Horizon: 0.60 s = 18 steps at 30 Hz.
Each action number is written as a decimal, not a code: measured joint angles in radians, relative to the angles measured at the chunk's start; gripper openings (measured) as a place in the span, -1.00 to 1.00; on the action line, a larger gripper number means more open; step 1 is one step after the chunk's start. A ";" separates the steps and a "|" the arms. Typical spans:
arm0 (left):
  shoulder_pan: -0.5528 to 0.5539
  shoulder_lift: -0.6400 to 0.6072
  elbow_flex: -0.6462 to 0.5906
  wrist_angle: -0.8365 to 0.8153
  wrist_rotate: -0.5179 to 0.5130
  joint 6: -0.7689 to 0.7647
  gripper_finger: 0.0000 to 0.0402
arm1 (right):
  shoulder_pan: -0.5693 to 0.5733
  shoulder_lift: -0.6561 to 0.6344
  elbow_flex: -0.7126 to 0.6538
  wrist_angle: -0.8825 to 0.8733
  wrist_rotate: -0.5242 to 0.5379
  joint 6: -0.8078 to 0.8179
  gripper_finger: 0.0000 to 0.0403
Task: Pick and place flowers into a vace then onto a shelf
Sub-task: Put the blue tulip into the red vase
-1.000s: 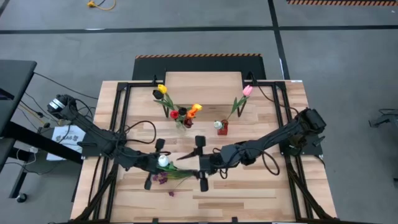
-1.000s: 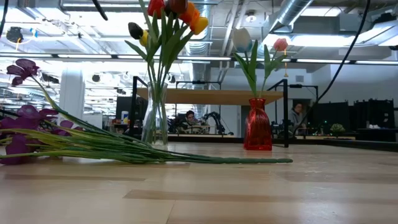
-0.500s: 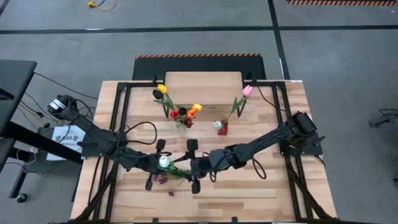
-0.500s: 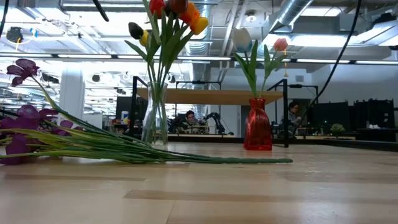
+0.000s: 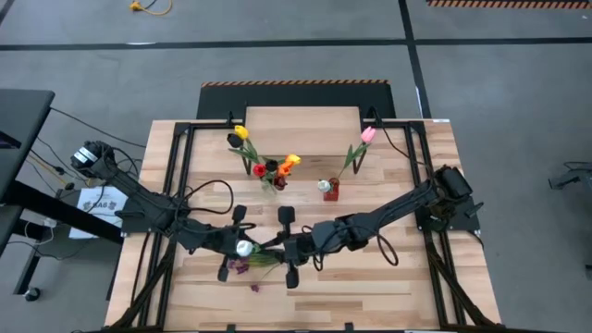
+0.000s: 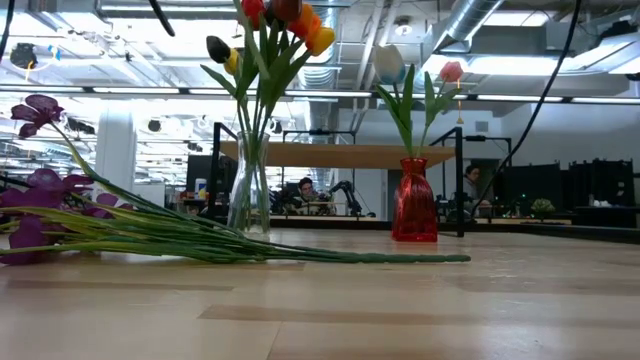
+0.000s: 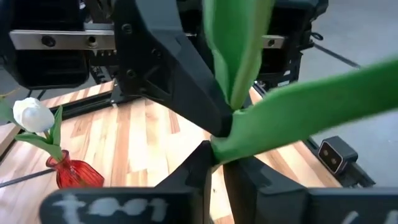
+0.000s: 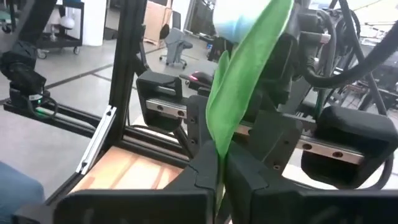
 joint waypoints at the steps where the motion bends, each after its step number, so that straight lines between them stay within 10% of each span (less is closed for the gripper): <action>1: 0.000 0.000 0.000 0.002 0.000 -0.008 -0.86 | 0.000 0.000 0.000 0.000 0.001 0.000 -0.96; 18: -0.040 -0.102 0.000 -0.039 -0.166 -0.083 -0.70 | 0.194 -0.262 -0.005 -0.305 0.395 -0.012 -1.00</action>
